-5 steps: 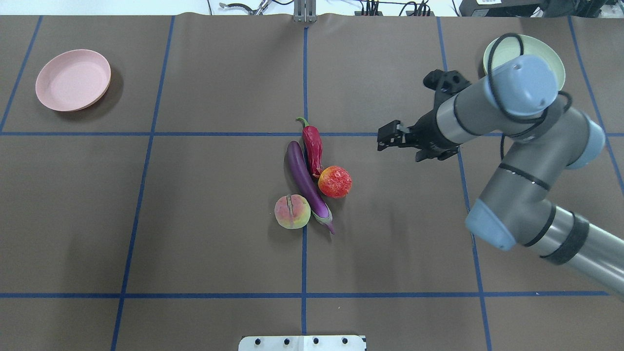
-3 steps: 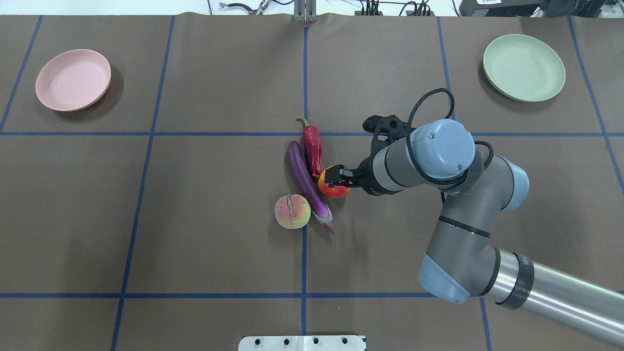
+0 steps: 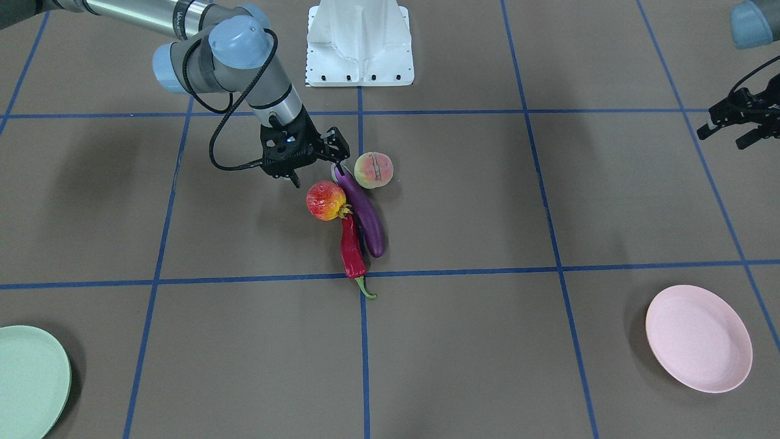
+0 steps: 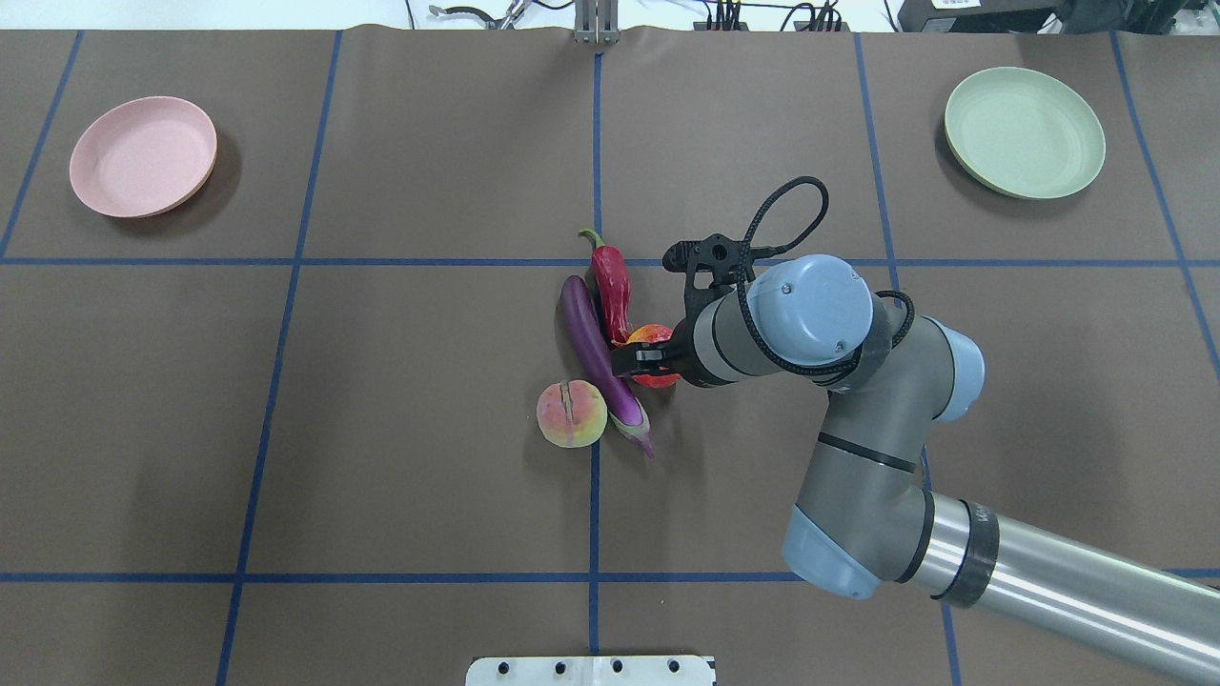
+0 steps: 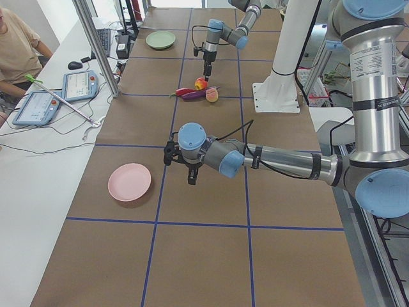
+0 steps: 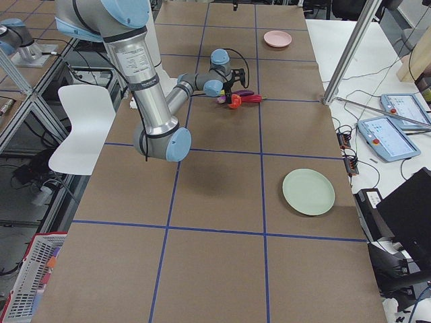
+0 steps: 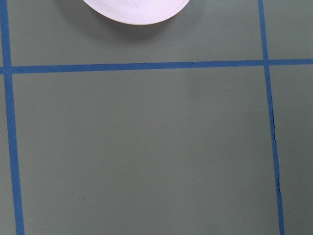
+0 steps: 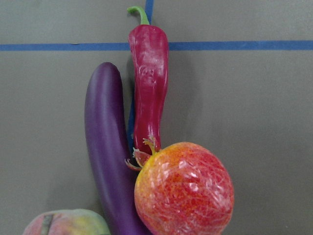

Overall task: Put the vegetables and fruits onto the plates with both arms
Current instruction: 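Reach the right gripper to the red pomegranate and grasp it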

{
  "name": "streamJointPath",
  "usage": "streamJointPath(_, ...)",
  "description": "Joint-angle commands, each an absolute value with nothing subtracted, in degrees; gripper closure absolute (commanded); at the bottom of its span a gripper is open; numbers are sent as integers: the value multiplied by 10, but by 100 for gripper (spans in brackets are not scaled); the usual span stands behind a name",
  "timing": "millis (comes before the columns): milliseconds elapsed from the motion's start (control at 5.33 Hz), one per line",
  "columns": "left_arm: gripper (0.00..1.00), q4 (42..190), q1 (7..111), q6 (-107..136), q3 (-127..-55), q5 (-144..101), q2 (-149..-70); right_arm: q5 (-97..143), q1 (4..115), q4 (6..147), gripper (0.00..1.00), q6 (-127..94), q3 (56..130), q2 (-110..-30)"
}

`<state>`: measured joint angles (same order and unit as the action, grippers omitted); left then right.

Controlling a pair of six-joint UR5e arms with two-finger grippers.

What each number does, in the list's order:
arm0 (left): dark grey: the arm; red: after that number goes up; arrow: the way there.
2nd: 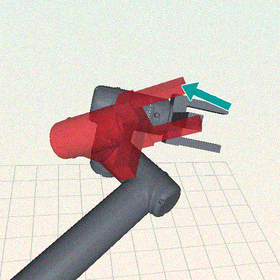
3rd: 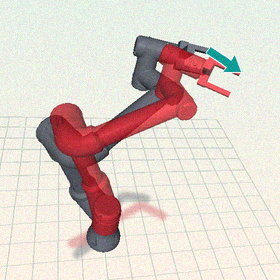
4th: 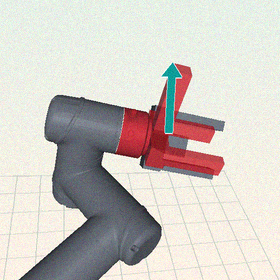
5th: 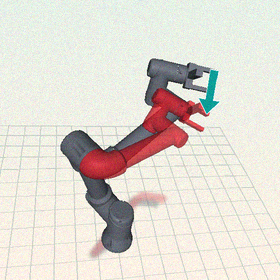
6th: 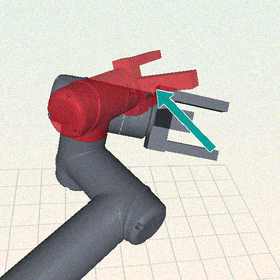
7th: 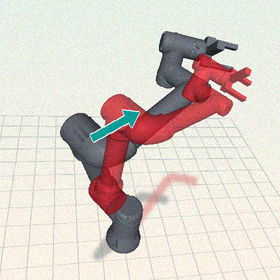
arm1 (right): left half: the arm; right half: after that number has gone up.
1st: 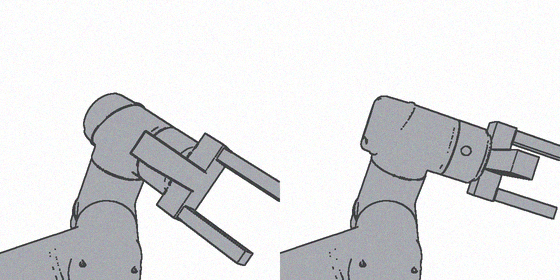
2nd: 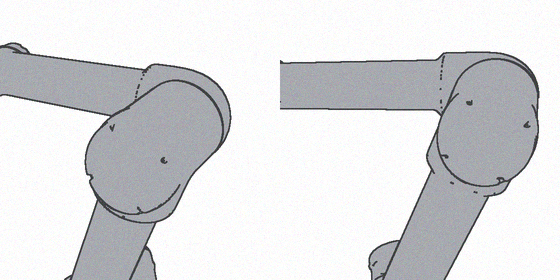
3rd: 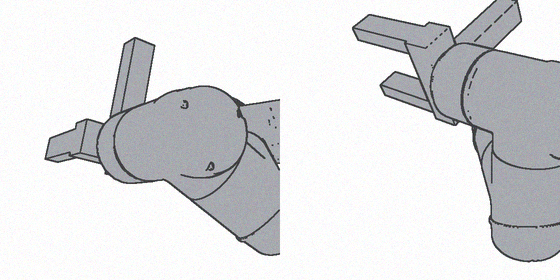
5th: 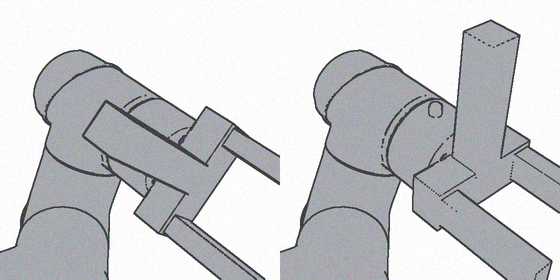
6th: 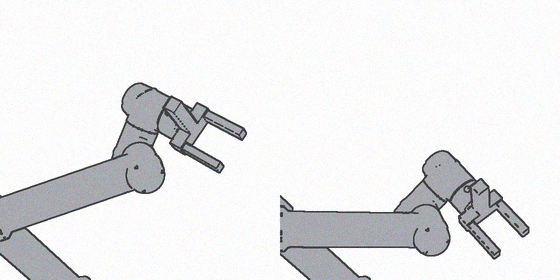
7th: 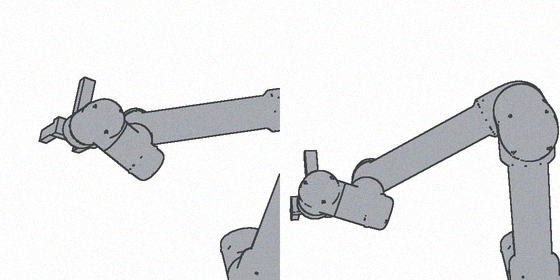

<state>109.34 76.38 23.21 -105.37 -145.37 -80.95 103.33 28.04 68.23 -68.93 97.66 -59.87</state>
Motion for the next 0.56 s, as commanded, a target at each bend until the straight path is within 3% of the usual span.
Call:
streamJointPath(0,0,1093,764,232,-1054,-1454,-809,1029,280,679,2,-768,937,-566)
streamJointPath(375,0,1094,764,233,-1054,-1454,-809,1023,282,687,2,-777,927,-567)
